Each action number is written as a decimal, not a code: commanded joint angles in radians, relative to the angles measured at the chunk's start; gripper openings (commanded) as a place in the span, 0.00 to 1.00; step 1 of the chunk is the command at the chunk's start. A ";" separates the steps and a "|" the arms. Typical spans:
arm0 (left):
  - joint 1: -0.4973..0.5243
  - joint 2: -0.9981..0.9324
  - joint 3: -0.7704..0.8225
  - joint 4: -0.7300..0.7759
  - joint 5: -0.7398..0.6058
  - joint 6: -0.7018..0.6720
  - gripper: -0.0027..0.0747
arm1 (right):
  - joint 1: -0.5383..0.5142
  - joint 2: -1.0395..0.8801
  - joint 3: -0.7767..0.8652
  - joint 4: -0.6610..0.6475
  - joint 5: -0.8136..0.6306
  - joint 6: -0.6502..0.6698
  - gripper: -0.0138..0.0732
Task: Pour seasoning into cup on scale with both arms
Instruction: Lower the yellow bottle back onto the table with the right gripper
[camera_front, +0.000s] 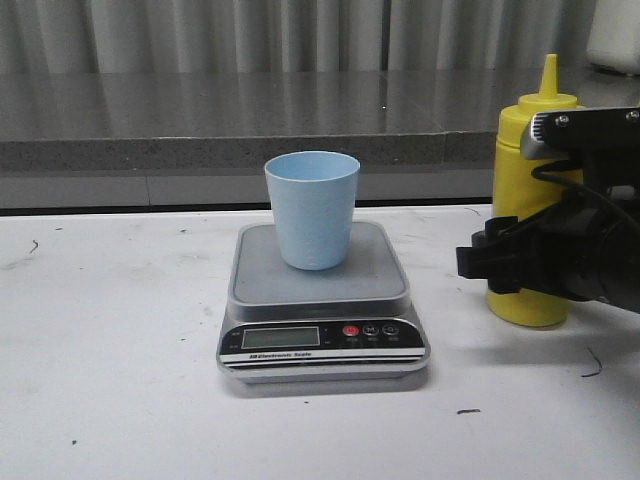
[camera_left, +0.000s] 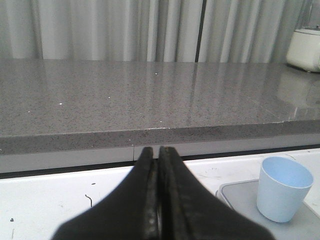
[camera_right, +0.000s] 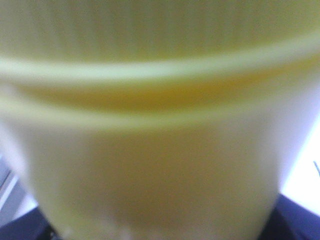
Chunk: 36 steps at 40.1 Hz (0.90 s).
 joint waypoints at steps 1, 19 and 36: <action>0.004 0.007 -0.028 -0.008 -0.088 -0.008 0.01 | 0.000 -0.043 -0.019 -0.025 -0.127 0.001 0.40; 0.004 0.007 -0.028 -0.008 -0.088 -0.008 0.01 | 0.000 -0.038 -0.019 -0.024 -0.136 0.001 0.73; 0.004 0.007 -0.028 -0.008 -0.088 -0.008 0.01 | 0.000 -0.038 -0.003 -0.020 -0.168 0.001 0.86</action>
